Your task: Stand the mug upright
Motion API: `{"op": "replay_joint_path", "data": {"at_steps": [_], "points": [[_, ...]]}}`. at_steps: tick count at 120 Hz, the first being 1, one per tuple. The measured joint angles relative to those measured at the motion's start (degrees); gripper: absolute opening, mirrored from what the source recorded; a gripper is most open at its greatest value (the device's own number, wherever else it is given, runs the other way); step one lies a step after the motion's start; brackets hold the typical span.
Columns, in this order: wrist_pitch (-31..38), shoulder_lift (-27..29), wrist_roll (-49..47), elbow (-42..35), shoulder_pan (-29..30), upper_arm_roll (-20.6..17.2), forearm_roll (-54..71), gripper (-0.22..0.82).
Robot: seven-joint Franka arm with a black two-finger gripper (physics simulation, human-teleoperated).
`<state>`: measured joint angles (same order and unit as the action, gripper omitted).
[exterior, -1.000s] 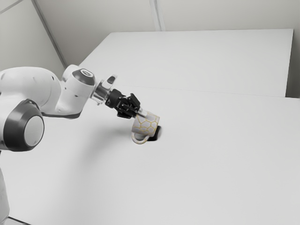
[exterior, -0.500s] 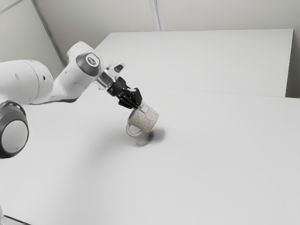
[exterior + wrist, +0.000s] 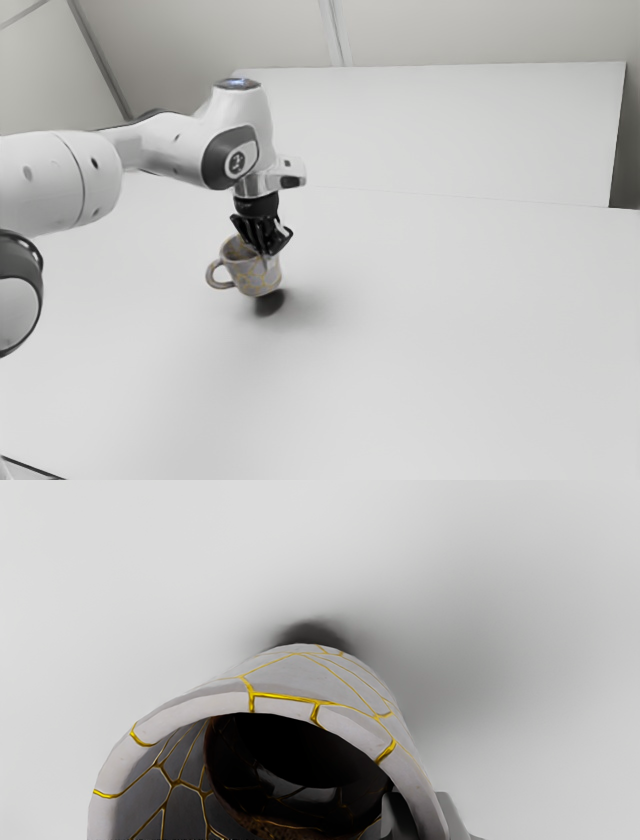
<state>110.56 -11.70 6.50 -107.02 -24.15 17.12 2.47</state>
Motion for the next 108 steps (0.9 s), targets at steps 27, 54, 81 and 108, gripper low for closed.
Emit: {"op": "replay_joint_path", "data": {"at_steps": [27,54,81,108], "points": [[0.5,-2.1,-9.1,-1.0,-0.6,-0.9,3.3,-0.17],[4.0,-3.6,-15.9,-1.0,-0.7,-1.9,3.2,-0.17],[7.9,-4.6,-20.9,-1.0,-0.6,-2.0,0.5,-0.17],[9.6,-5.1,-24.6,-1.1,-0.7,-2.5,-1.5,-0.17]]}}
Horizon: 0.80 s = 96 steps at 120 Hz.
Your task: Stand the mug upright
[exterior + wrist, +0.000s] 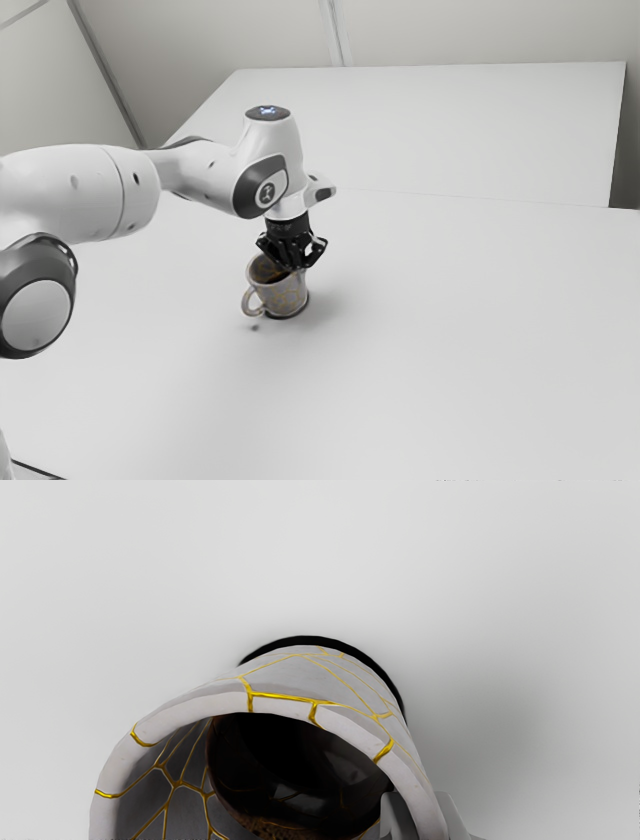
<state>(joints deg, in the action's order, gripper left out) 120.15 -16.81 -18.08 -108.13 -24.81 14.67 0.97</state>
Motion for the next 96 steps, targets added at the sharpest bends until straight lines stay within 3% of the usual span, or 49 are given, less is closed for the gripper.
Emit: {"op": "replay_joint_path", "data": {"at_steps": [16,37,48,54,64,72,96], "points": [[0.4,-0.3,-1.6,0.0,0.0,0.0,-0.5,-0.15],[0.5,0.1,-2.8,-0.2,0.0,0.0,-1.2,0.21],[0.4,2.5,-3.2,-0.3,0.1,-0.3,-1.4,0.35],[0.0,4.8,-3.3,-0.2,0.8,-1.8,-1.3,0.40],[-0.9,7.7,-2.6,0.3,6.8,-7.8,-1.0,0.47],[-2.4,8.5,-1.1,3.4,8.8,-8.9,-0.8,0.50],[-13.6,9.1,6.9,20.8,10.2,-6.9,-0.6,0.57]]}}
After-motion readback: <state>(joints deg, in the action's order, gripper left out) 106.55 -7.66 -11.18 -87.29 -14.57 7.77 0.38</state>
